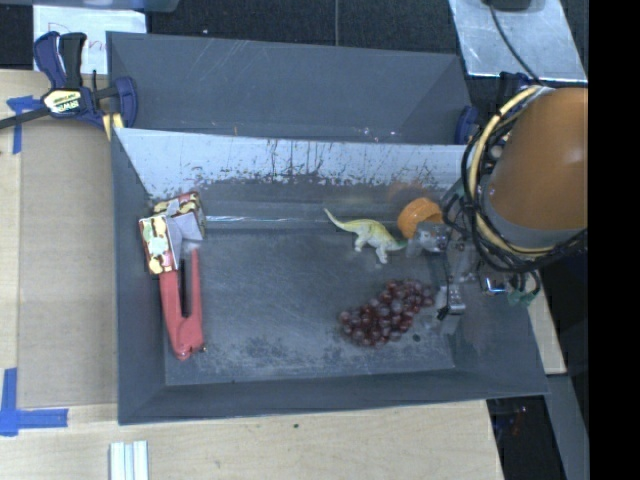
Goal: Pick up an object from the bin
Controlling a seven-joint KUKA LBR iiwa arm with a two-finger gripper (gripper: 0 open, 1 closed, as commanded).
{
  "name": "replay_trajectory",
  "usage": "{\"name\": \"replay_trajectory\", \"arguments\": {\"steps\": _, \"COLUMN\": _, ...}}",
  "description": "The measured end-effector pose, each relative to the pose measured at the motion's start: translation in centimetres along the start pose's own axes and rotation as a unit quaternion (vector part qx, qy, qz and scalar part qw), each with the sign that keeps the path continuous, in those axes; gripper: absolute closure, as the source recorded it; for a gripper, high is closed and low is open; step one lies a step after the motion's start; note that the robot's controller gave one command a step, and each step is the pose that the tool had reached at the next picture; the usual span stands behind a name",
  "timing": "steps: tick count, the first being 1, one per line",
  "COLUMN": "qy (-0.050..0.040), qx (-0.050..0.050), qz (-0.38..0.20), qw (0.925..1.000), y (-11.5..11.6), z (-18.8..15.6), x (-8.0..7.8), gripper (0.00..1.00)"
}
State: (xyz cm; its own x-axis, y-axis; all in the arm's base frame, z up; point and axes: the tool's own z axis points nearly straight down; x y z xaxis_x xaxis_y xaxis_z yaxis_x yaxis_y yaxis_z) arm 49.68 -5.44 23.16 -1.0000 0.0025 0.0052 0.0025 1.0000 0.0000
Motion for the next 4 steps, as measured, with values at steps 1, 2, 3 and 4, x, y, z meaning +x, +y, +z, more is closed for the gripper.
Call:
{"name": "replay_trajectory", "arguments": {"steps": 1, "qy": -0.0044, "qx": 0.0, "qz": -0.001, "qw": 1.0, "y": 0.0, "z": -0.5, "x": -0.1, "gripper": 0.0}}
{"name": "replay_trajectory", "arguments": {"steps": 2, "qy": -0.0066, "qx": 0.001, "qz": -0.046, "qw": 0.9989, "y": -1.4, "z": 6.2, "x": -2.0, "gripper": 0.0}}
{"name": "replay_trajectory", "arguments": {"steps": 3, "qy": -0.0107, "qx": 0.002, "qz": -0.16, "qw": 0.9871, "y": -2.5, "z": 7.1, "x": -5.6, "gripper": 0.0}}
{"name": "replay_trajectory", "arguments": {"steps": 4, "qy": -0.0048, "qx": 0.001, "qz": -0.152, "qw": 0.9883, "y": -2.4, "z": 10.4, "x": -5.4, "gripper": 0.0}}
